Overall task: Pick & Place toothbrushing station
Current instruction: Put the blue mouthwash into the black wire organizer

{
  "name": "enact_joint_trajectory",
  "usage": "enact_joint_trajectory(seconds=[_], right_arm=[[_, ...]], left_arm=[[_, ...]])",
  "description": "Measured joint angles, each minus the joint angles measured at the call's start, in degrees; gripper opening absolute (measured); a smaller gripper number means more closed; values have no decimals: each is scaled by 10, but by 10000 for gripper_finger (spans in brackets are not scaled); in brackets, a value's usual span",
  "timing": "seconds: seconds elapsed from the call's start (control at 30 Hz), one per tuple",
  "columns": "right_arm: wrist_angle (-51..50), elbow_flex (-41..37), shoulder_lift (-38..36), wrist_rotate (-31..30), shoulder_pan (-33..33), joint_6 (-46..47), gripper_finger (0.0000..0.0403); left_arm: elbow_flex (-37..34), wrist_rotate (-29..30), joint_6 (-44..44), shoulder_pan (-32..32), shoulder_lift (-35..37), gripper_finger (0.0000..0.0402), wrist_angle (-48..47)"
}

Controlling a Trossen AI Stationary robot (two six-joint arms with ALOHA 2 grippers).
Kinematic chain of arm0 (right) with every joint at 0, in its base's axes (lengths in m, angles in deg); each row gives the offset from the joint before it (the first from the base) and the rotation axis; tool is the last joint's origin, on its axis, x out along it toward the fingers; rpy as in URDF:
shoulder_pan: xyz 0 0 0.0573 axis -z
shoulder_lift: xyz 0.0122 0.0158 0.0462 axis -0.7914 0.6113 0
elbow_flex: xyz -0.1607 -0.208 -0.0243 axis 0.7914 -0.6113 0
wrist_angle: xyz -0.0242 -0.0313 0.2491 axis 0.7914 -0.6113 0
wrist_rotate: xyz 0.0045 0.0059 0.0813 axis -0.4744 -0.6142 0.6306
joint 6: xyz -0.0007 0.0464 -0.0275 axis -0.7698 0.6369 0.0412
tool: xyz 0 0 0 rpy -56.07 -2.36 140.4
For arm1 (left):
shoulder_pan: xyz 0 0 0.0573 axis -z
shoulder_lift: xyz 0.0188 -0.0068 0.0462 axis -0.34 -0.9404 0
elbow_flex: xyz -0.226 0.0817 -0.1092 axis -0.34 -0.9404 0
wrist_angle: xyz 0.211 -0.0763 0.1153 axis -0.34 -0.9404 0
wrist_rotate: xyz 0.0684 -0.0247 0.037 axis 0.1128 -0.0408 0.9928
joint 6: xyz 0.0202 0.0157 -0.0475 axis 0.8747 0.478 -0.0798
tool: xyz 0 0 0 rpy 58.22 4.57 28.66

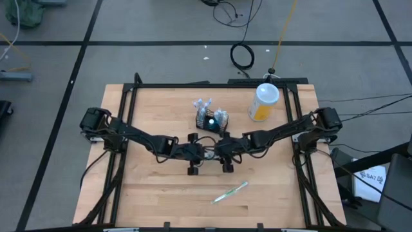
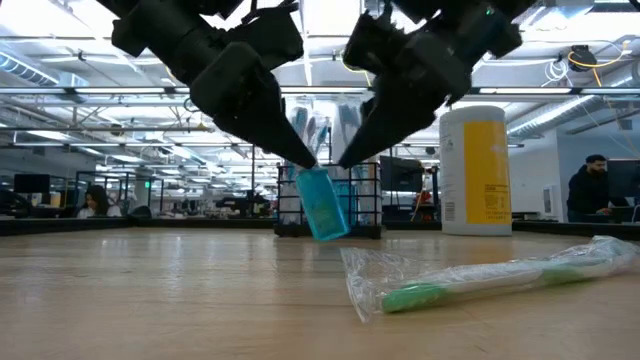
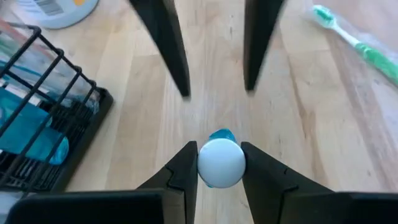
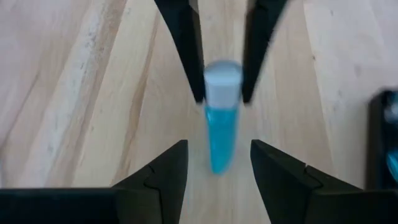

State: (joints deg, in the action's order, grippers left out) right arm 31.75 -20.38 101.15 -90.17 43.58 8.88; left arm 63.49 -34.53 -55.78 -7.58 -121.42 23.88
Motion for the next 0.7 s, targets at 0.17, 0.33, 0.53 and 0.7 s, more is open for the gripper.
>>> enact_joint_trajectory(seconds=[0.17, 0.33, 0.53, 0.7], right_arm=[[-65, -5, -36, -1, 0, 43, 155], [-148, -30, -67, 3, -9, 129, 145], [-160, -90, -101, 3, -25, 189, 141], [-160, -127, -127, 3, -26, 233, 141]], left_arm=[[2, 32, -5, 0, 0, 98, -4], [6, 59, -4, 2, 0, 98, -6], [47, 70, 5, 2, 0, 98, -54], [141, 138, 9, -5, 0, 100, -181]])
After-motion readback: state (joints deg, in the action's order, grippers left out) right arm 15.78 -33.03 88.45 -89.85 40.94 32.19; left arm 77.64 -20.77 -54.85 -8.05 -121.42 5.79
